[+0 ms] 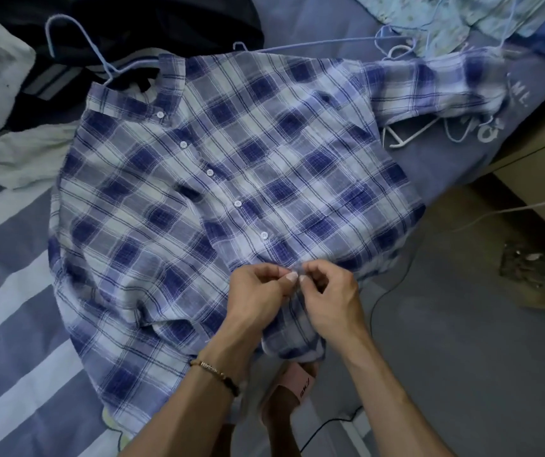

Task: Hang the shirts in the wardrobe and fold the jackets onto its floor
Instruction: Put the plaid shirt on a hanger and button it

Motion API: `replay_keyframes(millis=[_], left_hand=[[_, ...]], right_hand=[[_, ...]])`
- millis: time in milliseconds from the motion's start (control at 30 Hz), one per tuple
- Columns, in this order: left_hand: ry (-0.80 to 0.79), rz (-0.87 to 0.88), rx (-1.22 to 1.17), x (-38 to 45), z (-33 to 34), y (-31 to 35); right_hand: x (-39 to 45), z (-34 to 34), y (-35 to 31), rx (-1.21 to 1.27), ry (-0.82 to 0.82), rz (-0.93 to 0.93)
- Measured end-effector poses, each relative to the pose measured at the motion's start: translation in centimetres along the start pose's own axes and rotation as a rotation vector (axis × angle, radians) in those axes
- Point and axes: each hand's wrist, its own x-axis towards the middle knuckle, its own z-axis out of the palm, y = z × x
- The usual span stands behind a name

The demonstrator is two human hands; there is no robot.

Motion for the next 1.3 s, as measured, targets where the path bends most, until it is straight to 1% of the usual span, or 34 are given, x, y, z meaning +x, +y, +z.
replay_keyframes(millis=[133, 200, 267, 333, 400, 467, 500, 533, 633, 767, 833, 900, 1033, 1133, 1300], left_hand=[[0.022, 0.059, 0.083, 0.0, 0.0, -0.3], [0.045, 0.068, 0.077, -0.1, 0.0, -0.5], [0.051, 0.052, 0.013, 0.3, 0.1, -0.5], [0.041, 0.061, 0.041, 0.9, 0.4, -0.5], [0.024, 0.103, 0.276, 1.5, 0.5, -0.8], [0.003, 0.178, 0.538, 1.2, 0.5, -1.0], [-0.012, 0.223, 0.605, 0.9, 0.5, -1.1], [-0.023, 0.264, 0.628, 0.7, 0.4, -1.4], [0.001, 0.293, 0.652, -0.4, 0.1, -2.6], [0.073, 0.286, 0.732, -1.2, -0.6, -5.0], [0.077, 0.259, 0.730, -1.4, -0.9, -5.8], [0.079, 0.250, 0.693, -1.6, -1.1, -6.5], [0.047, 0.212, 0.597, -1.7, -0.8, -6.4], [0.013, 0.189, 0.522, -1.7, -0.5, -5.8], [0.020, 0.172, 0.476, -1.8, -0.1, -5.1]], right_hand=[[0.1, 0.5, 0.6, 0.061, 0.036, 0.132], [-0.2, 0.7, 1.3, 0.114, 0.027, 0.169], [-1.1, 0.9, 1.9, 0.124, -0.018, 0.133], [-2.5, 1.0, 2.2, 0.101, -0.098, 0.083], [-3.8, 0.8, 2.6, 0.073, -0.181, 0.095], [-4.6, 0.5, 3.5, 0.040, -0.222, 0.141], [-4.8, 0.4, 4.0, 0.023, -0.212, 0.176], [-4.8, 0.2, 4.4, 0.012, -0.167, 0.209], [-4.2, -0.1, 5.0, 0.034, 0.036, 0.217], [-3.1, 0.3, 4.4, -0.072, 0.068, 0.155], [-2.7, 0.5, 4.3, -0.184, 0.106, 0.090], [-2.3, 0.7, 4.2, -0.275, 0.102, 0.063], [-1.4, 0.6, 4.2, -0.310, 0.131, 0.049], [-0.8, 0.5, 4.2, -0.426, 0.158, -0.019], [0.0, -0.1, 4.4, -0.578, 0.165, -0.115]])
